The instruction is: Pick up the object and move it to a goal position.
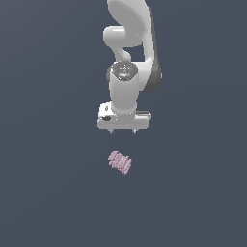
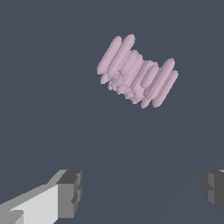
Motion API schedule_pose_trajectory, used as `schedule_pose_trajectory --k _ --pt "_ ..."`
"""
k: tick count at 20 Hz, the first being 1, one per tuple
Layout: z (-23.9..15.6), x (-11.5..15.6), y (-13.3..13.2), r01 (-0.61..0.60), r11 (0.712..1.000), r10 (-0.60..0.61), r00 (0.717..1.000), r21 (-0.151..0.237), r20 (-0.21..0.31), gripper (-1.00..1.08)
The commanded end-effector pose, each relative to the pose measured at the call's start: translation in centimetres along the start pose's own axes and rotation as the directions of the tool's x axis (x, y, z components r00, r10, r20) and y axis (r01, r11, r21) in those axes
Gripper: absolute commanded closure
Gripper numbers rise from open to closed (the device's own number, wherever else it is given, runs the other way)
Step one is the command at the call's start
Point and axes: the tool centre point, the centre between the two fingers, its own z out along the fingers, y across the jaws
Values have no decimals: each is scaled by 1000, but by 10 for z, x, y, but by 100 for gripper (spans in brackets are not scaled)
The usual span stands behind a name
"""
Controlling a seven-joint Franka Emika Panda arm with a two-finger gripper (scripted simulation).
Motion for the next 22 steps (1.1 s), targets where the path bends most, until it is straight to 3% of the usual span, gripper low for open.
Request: schedule_pose_trajectory --k 1,10,22 --pt "0 0 0 0 1000 0 1000 0 0 -92" --pt "-7 2 6 -5 1000 4 1000 -25 -21 -92" --pt "-5 8 6 58 998 -59 998 -26 -18 -92"
